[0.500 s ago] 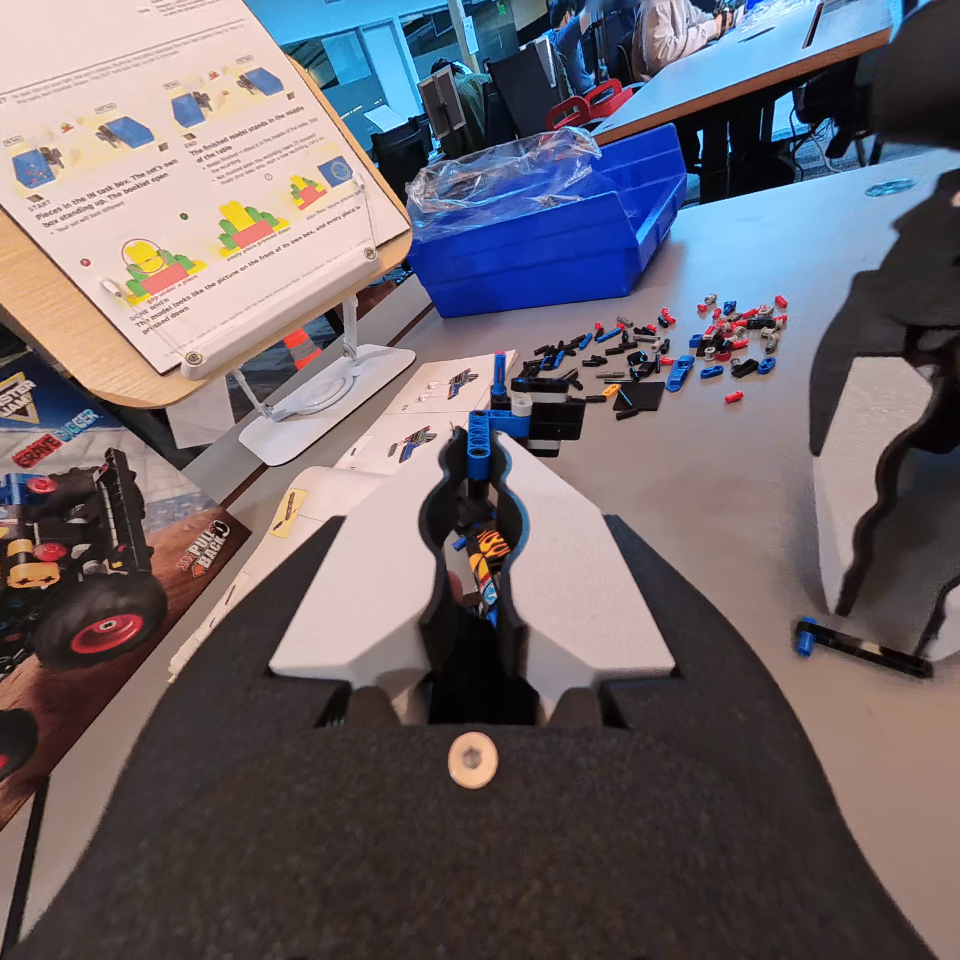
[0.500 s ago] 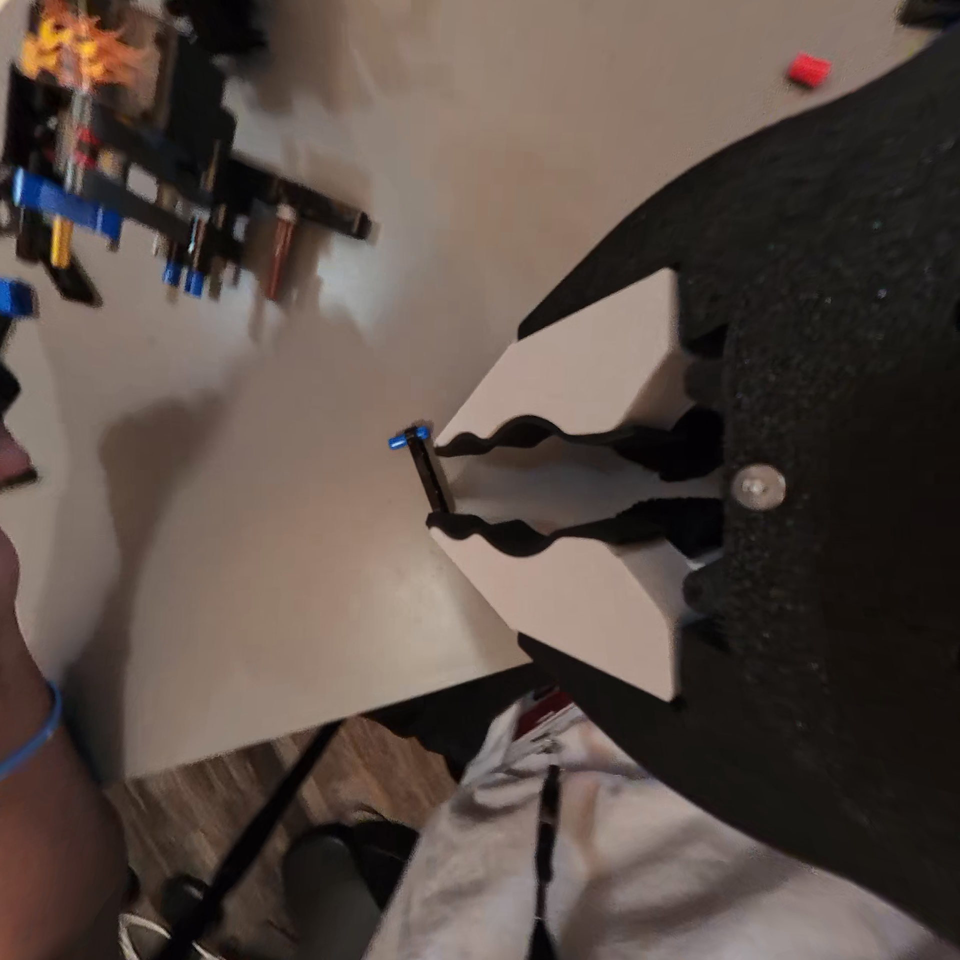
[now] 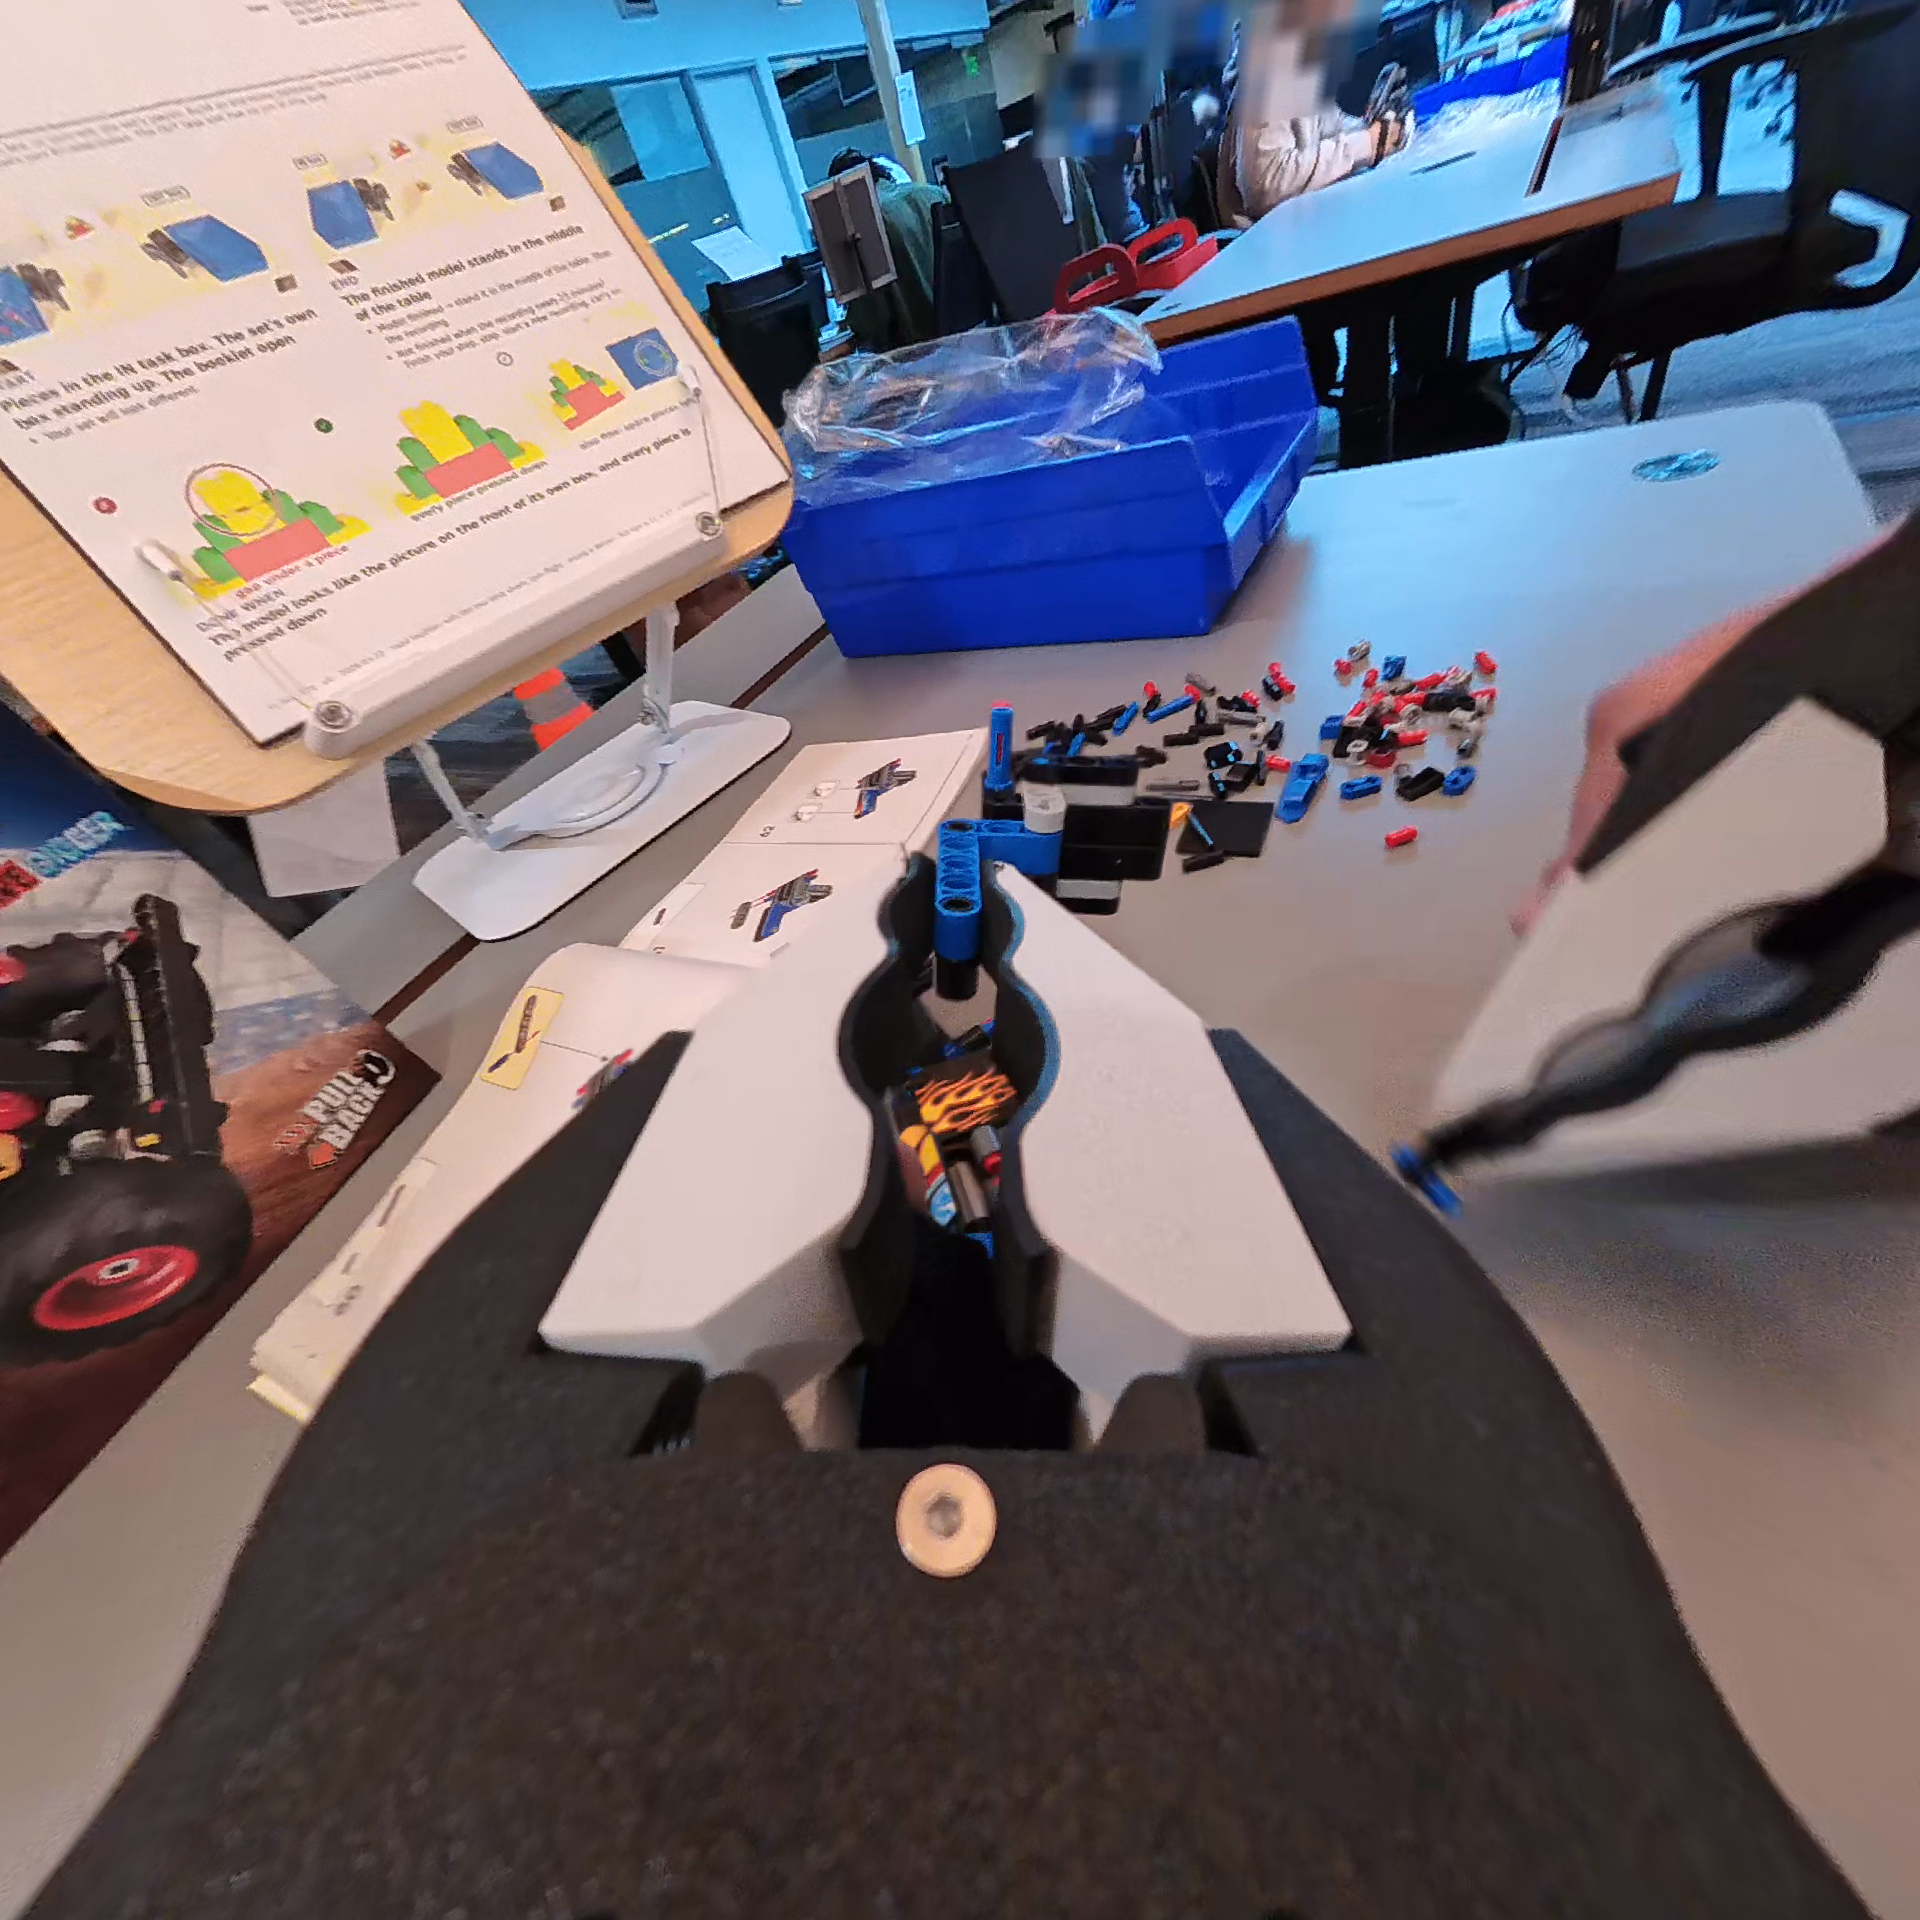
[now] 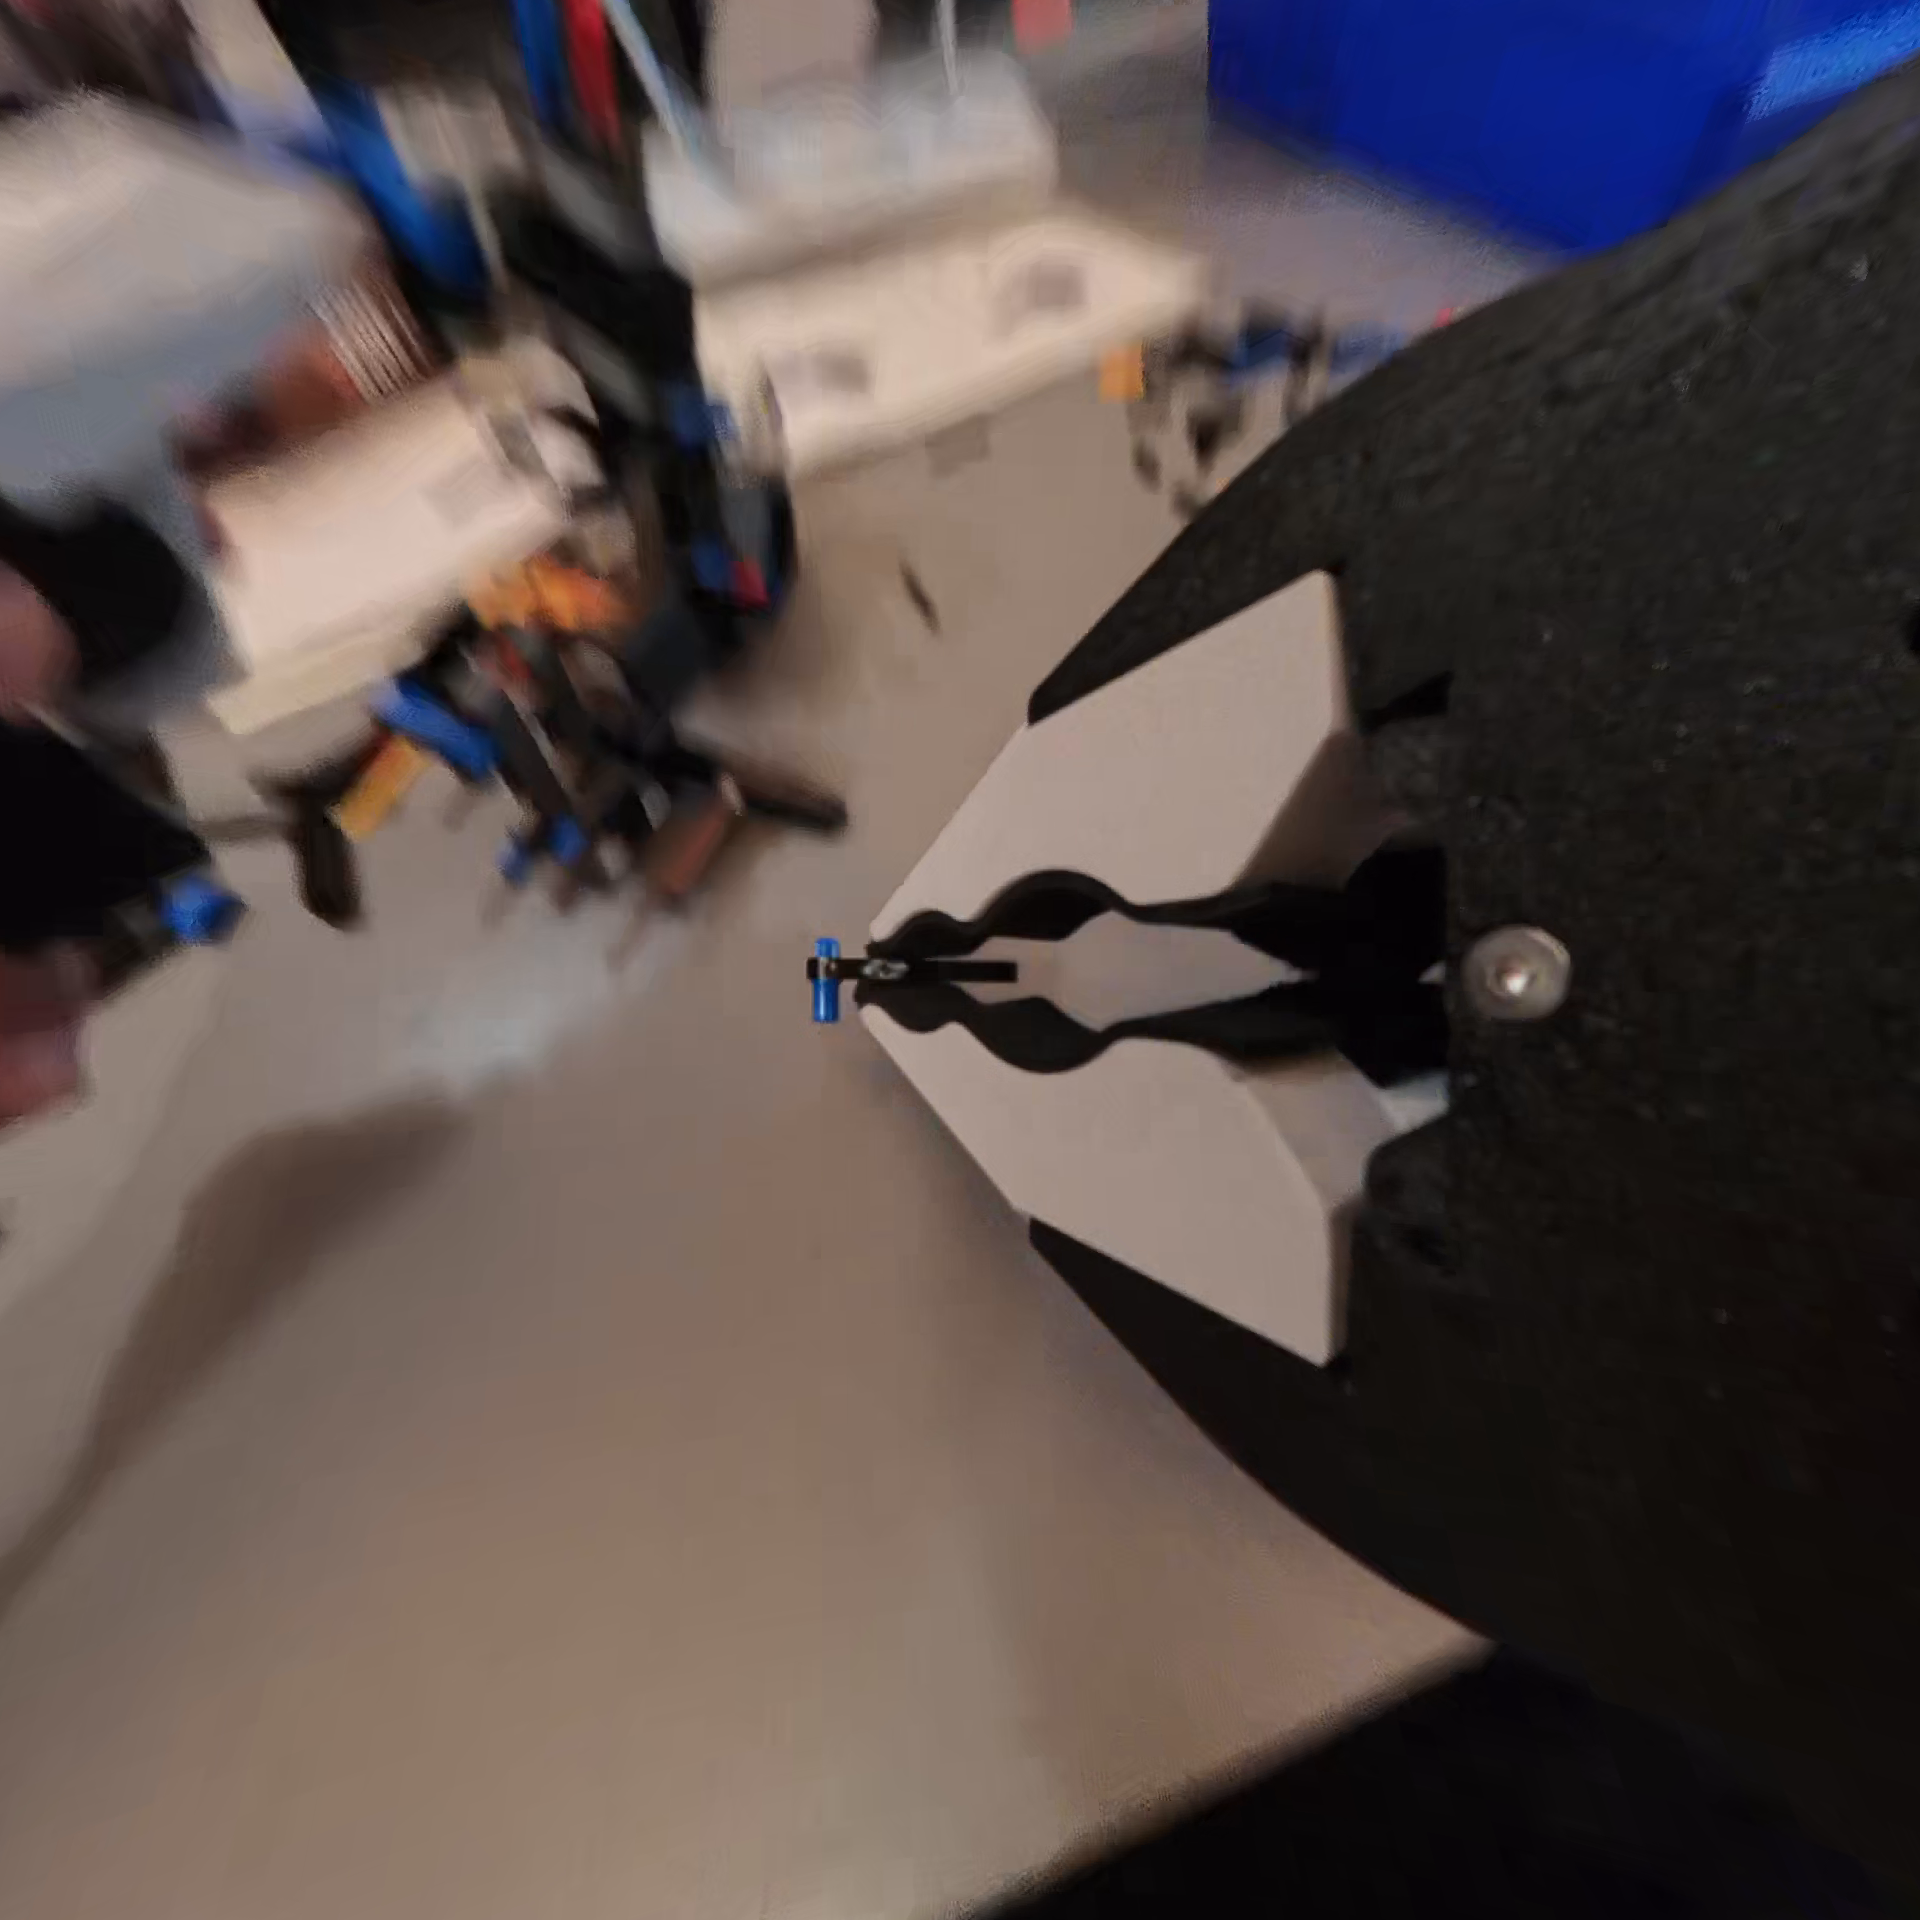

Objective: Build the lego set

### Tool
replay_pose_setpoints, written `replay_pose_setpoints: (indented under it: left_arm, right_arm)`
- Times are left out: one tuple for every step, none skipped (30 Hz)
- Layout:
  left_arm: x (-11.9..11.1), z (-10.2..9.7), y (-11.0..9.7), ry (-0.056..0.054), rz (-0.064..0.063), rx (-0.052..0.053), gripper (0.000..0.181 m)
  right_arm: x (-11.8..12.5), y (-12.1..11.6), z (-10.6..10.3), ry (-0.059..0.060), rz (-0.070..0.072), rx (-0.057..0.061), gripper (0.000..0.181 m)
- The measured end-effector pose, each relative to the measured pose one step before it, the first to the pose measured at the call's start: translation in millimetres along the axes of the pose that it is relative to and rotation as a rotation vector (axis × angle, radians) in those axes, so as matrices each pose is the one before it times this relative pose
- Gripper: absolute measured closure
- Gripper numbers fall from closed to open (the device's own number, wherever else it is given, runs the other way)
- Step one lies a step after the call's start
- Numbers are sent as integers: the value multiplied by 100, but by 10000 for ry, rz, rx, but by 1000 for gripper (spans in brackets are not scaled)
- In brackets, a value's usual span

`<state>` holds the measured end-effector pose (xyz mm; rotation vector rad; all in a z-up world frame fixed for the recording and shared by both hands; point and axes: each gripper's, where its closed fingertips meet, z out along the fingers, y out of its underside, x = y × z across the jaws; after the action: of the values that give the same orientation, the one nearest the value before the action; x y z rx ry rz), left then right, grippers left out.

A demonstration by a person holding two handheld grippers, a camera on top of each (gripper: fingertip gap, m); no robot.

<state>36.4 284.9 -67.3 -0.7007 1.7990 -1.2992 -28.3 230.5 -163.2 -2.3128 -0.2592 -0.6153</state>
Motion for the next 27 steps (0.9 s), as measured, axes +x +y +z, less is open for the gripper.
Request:
replay_pose_setpoints:
  left_arm:
    - [106,-20,-74,143,-205,54,176]
    - [109,-17,-52,156,-239,48,176]
    - [110,-11,-61,156,-254,58,175]
    - [152,-13,-93,201,-288,74,175]
    - [218,-23,-129,239,-300,101,175]
    - [315,-41,-160,286,-261,119,176]
    - [396,-31,-192,314,-194,122,176]
    - [383,-22,-165,256,-111,99,176]
    - [408,16,-76,238,-20,29,176]
    - [442,37,10,252,23,-25,176]
    - [345,36,-12,157,74,4,176]
    - [319,22,-45,142,91,30,176]
    - [288,38,-4,133,46,-1,176]
    - [135,42,18,48,11,-15,176]
    - [90,49,83,29,17,-49,175]
    - [102,35,110,56,14,-67,175]
    - [67,23,32,40,-7,-20,175]
    - [60,28,61,39,0,-35,175]
    - [69,33,76,41,1,-40,175]
    - [55,24,17,29,-22,-8,176]
    - [89,43,81,58,-6,-53,176]
    - [91,49,133,49,21,-81,176]
    - [35,41,75,-12,53,-46,176]
    - [42,47,103,-11,103,-64,175]
    - [52,46,115,-16,101,-69,175]
    - [-1,51,104,-43,83,-60,175]
    - [0,35,45,-33,54,-24,175]
  right_arm:
    - [1766,-819,-773,877,-761,577,179]
    - [2116,-940,-860,919,-759,703,179]
    - [2777,-790,-834,1191,-554,558,179]
    - [2341,-765,-586,845,-587,559,179]
    - [1900,-675,-325,671,-606,622,179]
    - [1885,-27,31,802,-508,267,179]
    - [1258,370,350,520,-518,37,179]
    - [449,231,464,154,-407,153,179]
    - [76,-2,403,7,-272,177,180]
    - [35,-368,217,50,-232,276,180]
    - [-204,-604,119,-74,-279,365,180]
    - [-270,-363,158,-104,-336,182,180]
    - [-362,-148,136,-147,-388,75,180]
    - [-481,-194,59,-225,-287,153,180]
    - [-525,-275,-42,-294,-131,203,180]
    - [-232,-147,-44,-135,-49,94,180]
    - [-237,-3,-16,-171,-109,-8,180]
    - [-159,-83,-49,-127,-155,48,180]
    - [-84,-129,-74,-67,-275,100,180]
    - [-6,-148,-91,-11,-312,72,179]
    - [-76,-180,-81,-78,-302,88,180]
    - [-110,-166,-49,-114,-217,85,180]
    - [-331,-78,12,-287,-204,32,180]
    - [-199,17,38,-204,-214,-23,180]
    - [-217,-30,36,-189,-288,-6,180]
    - [-199,-91,-11,-161,-348,31,180]
    - [-110,-140,-61,-114,-355,64,180]
